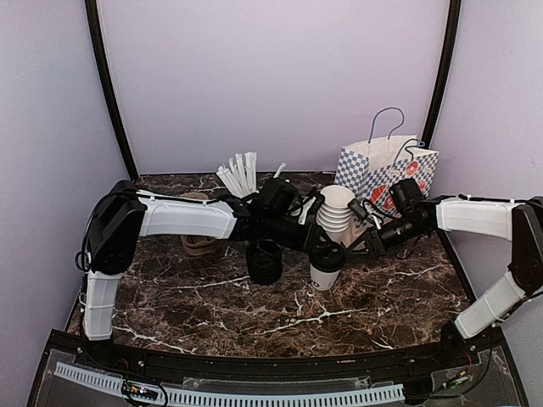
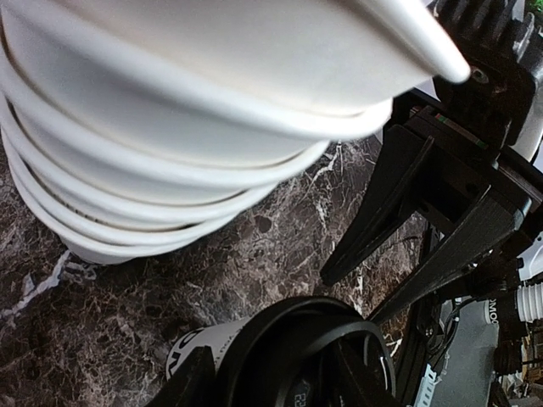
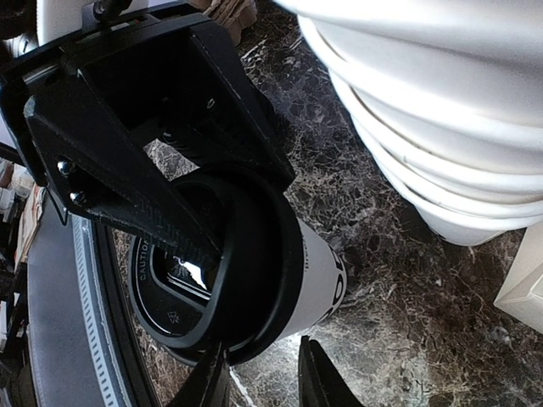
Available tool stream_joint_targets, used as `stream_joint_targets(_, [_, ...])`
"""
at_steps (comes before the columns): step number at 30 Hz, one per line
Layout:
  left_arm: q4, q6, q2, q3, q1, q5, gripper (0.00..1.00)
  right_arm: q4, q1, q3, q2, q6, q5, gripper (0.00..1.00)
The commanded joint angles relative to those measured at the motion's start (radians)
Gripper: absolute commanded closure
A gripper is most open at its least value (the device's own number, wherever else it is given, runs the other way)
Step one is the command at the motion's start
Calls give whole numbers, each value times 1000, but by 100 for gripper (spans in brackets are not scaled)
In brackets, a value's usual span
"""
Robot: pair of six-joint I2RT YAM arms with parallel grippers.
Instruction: Pack the takeout coffee
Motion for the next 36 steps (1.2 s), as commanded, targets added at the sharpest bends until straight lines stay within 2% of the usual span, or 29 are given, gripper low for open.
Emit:
stream_joint_targets(1, [-72, 4, -18, -61, -14, 8, 53, 10, 4, -40, 20, 13, 155, 73])
stream_joint_targets(14, [-49, -4, -64, -138, -15, -6, 53, 23, 16, -58, 10, -10, 214, 74])
stream_joint_targets(19, [-44, 2, -72, -135, -14, -10, 53, 7, 17, -55, -9, -20, 190, 74])
stream_joint_targets(28, [-26, 15, -106, -106, -14, 0, 50, -48, 17, -40, -179, -61, 105, 66])
stream_joint_targets(36, [-31, 53, -187, -99, -15, -40, 36, -129, 8, 12, -261, -107, 96, 52])
